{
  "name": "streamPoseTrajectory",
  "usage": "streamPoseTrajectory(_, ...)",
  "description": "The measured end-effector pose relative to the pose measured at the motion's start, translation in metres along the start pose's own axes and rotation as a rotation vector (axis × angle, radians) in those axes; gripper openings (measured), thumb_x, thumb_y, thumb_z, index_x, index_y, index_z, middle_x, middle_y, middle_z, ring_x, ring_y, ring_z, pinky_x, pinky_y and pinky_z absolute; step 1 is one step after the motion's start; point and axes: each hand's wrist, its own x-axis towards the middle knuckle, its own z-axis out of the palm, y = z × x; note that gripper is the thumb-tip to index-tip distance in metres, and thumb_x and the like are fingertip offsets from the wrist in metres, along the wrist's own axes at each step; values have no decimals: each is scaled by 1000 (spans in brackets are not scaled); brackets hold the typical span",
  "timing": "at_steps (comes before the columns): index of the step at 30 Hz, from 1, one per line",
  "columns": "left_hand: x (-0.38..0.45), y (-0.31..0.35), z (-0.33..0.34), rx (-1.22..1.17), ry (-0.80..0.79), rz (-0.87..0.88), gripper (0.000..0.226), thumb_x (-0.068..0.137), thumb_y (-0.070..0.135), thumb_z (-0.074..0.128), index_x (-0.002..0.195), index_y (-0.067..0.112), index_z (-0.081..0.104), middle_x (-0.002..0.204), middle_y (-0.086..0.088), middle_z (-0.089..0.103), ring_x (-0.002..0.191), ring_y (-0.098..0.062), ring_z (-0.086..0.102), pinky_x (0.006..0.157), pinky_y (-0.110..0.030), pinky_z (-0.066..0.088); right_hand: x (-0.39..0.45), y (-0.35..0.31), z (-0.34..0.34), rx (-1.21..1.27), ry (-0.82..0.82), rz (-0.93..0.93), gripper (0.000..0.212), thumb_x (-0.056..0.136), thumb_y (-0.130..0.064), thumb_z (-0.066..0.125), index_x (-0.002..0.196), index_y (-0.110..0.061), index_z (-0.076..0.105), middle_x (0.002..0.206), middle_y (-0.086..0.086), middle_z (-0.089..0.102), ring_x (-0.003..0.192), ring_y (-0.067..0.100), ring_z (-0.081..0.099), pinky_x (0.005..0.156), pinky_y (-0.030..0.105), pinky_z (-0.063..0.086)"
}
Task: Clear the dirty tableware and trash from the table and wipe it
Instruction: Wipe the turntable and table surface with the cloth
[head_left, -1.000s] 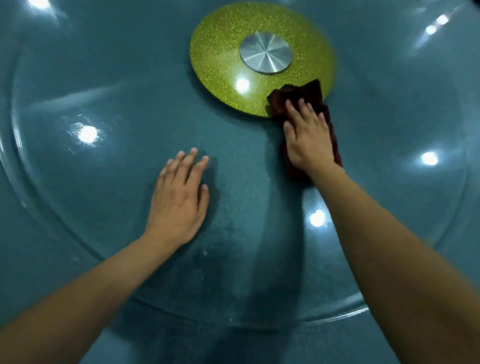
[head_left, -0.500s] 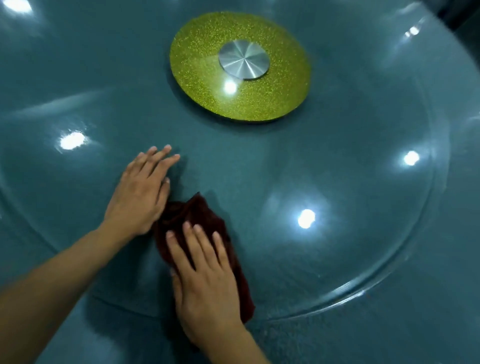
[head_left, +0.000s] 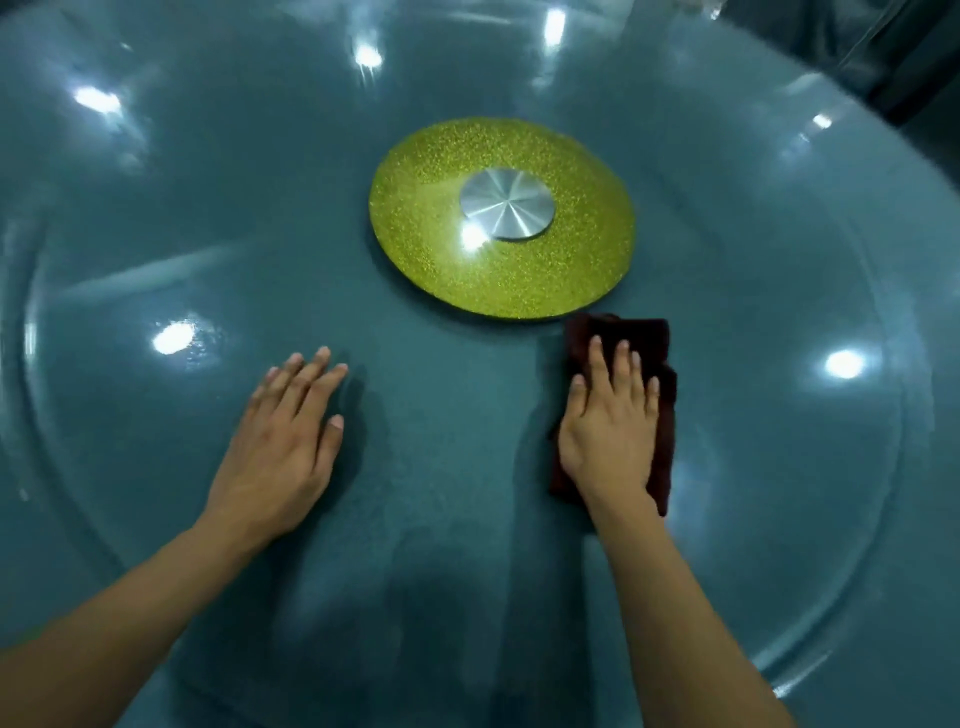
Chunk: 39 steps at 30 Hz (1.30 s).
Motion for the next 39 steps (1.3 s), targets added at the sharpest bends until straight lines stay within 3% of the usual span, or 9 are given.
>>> streamPoseTrajectory(4, 1, 4, -4, 14, 22, -23, 50, 102, 33, 31, 148, 16, 44, 160, -4, 37, 149, -26, 29, 124, -43, 18, 46, -105, 31, -5, -121, -432, 58, 102, -41, 20, 158, -27, 27, 166, 4, 21, 154, 19, 15, 126, 41, 4)
streamPoseTrajectory(8, 30, -2, -13, 15, 107, -78, 41, 95, 28, 37, 129, 14, 57, 135, -6, 54, 119, -31, 49, 104, -43, 34, 86, -182, 51, -22, -261, -789, 53, 107, -38, 28, 159, -31, 22, 167, 0, 17, 154, 14, 11, 125, 36, 0)
streamPoseTrajectory(16, 174, -46, -14, 114, 72, -195, 58, 97, 44, 27, 146, 17, 43, 157, -13, 38, 141, -38, 37, 115, -56, 31, 272, -72, 24, -123, -34, -259, 55, 104, -31, 34, 157, -17, 29, 163, 15, 24, 151, 30, 22, 122, 53, 16)
streamPoseTrajectory(21, 182, -52, -5, 92, 131, -211, 58, 100, 42, 26, 153, 20, 38, 162, -10, 34, 150, -32, 27, 124, -50, 18, 355, -69, 20, -55, -37, 18, 56, 105, -33, 29, 159, -17, 23, 166, 15, 16, 153, 30, 14, 124, 50, 7)
streamPoseTrajectory(28, 183, -52, -3, 91, 115, -211, 59, 100, 43, 25, 154, 22, 36, 164, -6, 31, 152, -28, 23, 126, -47, 14, 286, -294, 87, -101, -187, -778, 53, 107, -37, 30, 158, -27, 24, 167, 7, 17, 154, 21, 15, 123, 40, 5)
streamPoseTrajectory(31, 182, -53, -4, 98, 107, -214, 59, 100, 44, 25, 155, 25, 34, 164, -5, 30, 153, -26, 22, 126, -46, 13, 248, -317, 94, -87, -288, -982, 52, 107, -36, 30, 158, -29, 24, 167, 2, 17, 154, 17, 12, 123, 38, 4)
streamPoseTrajectory(33, 182, -53, -5, 71, 110, -208, 59, 100, 45, 25, 155, 26, 34, 165, -3, 29, 153, -24, 21, 127, -45, 11, 278, -281, 80, -135, -196, -891, 52, 106, -31, 33, 157, -22, 28, 166, 6, 21, 152, 22, 18, 121, 43, 15)
streamPoseTrajectory(36, 184, -52, -5, 67, 111, -207, 58, 100, 44, 25, 155, 26, 33, 165, -4, 28, 153, -24, 19, 126, -46, 11, 347, -166, 47, -178, -36, -447, 54, 100, -28, 36, 151, -10, 37, 159, 20, 31, 145, 36, 31, 115, 53, 28)
streamPoseTrajectory(39, 188, -52, -4, 88, 116, -192, 58, 100, 43, 25, 154, 24, 34, 164, -6, 29, 153, -27, 21, 126, -48, 15, 373, -65, 17, -136, -24, -121, 61, 99, -36, 29, 154, -11, 32, 159, 23, 28, 145, 40, 29, 118, 55, 23)
